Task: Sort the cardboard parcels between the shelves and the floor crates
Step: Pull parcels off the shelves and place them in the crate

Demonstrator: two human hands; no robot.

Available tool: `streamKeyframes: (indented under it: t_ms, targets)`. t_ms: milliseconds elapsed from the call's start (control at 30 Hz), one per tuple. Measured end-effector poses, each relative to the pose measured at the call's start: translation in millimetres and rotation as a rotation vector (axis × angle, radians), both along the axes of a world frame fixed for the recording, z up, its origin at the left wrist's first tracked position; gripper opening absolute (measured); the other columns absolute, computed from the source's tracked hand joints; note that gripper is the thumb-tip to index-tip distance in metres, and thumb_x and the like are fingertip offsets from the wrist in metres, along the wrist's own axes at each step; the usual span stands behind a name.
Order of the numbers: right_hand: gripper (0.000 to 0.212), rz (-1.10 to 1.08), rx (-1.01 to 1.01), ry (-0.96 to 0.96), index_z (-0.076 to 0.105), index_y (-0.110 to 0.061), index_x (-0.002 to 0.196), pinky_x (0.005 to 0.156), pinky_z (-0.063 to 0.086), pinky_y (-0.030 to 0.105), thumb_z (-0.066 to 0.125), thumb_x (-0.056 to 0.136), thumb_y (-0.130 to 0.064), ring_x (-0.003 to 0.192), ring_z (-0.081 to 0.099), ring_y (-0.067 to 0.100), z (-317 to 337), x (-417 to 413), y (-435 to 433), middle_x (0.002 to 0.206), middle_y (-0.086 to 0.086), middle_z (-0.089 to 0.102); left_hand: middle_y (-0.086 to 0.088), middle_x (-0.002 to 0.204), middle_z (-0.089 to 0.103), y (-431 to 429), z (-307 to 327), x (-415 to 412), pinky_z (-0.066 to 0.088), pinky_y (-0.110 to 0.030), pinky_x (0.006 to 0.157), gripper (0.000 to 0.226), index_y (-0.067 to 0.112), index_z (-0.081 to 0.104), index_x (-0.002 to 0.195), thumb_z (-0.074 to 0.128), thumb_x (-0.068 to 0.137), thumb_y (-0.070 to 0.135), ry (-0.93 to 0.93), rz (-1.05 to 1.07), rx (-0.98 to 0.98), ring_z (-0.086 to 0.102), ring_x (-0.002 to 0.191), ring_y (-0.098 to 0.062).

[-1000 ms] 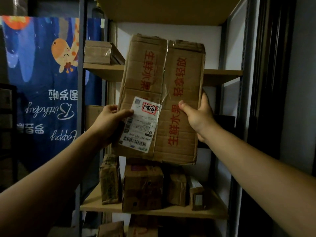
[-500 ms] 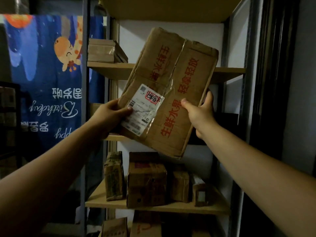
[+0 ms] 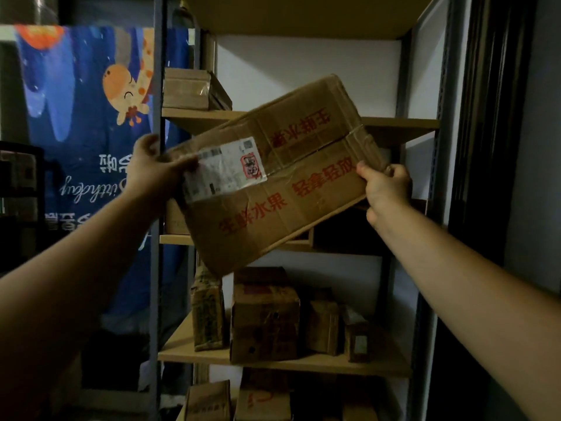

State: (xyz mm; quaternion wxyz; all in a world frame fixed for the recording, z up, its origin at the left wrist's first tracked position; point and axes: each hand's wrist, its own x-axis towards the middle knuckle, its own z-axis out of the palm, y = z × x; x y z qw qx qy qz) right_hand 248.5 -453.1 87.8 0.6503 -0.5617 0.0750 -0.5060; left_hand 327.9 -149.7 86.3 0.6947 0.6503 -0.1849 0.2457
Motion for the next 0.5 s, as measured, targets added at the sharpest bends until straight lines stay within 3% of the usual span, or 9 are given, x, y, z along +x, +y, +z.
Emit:
streamKeyframes:
  t_ms: [67, 167, 267, 400, 500]
  targets:
    - [0.033, 0.013, 0.096, -0.029, 0.046, -0.015, 0.109, 0.088, 0.053, 0.046, 0.069, 0.086, -0.02, 0.095, 0.059, 0.023, -4.1, 3.1, 4.6, 0.096, 0.0, 0.055, 0.0, 0.128, 0.052, -7.5, -11.3, -1.1, 0.054, -0.037, 0.069, 0.08, 0.024, 0.03, 0.14, 0.075, 0.075, 0.034, 0.135, -0.13, -0.103, 0.058, 0.106, -0.021]
    - [0.036, 0.036, 0.176, -0.047, 0.043, -0.015, 0.112, 0.089, 0.052, 0.05, 0.068, 0.086, -0.022, 0.096, 0.058, 0.024, -11.0, 8.9, 10.1, 0.096, 0.0, 0.053, -0.002, 0.122, 0.057, -22.8, -25.7, -3.1, 0.053, -0.048, 0.085, 0.077, 0.027, 0.038, 0.137, 0.077, 0.071, 0.035, 0.206, -0.219, 0.038, 0.059, 0.107, -0.025]
    - [0.037, 0.041, 0.057, 0.036, 0.041, -0.017, 0.111, 0.089, 0.051, 0.045, 0.067, 0.087, -0.027, 0.095, 0.057, 0.022, -17.0, 9.1, 9.5, 0.105, 0.002, 0.054, -0.004, 0.124, 0.057, -24.9, -27.0, -1.3, 0.052, -0.042, 0.087, 0.058, 0.024, 0.041, 0.136, 0.067, 0.084, 0.017, 0.143, -0.141, -0.02, 0.059, 0.106, -0.023]
    - [0.064, 0.112, -0.129, 0.196, 0.039, -0.016, 0.132, 0.087, 0.05, 0.043, 0.071, 0.082, -0.04, 0.105, 0.056, 0.024, -10.7, 1.8, -2.2, 0.12, 0.004, 0.055, -0.004, 0.125, 0.057, -6.3, -15.6, 3.9, 0.05, -0.045, 0.091, 0.055, 0.021, 0.044, 0.135, 0.065, 0.085, 0.014, 0.069, -0.124, 0.044, 0.058, 0.109, -0.025]
    - [0.028, 0.193, -0.134, 0.236, 0.053, -0.023, 0.101, 0.082, 0.051, 0.039, 0.07, 0.083, -0.038, 0.101, 0.061, 0.025, -12.2, 4.4, -4.0, 0.111, 0.006, 0.063, -0.003, 0.124, 0.056, 0.6, 0.6, 4.3, 0.051, -0.038, 0.085, 0.055, 0.019, 0.046, 0.134, 0.068, 0.084, 0.018, -0.033, -0.041, 0.135, 0.057, 0.108, -0.022]
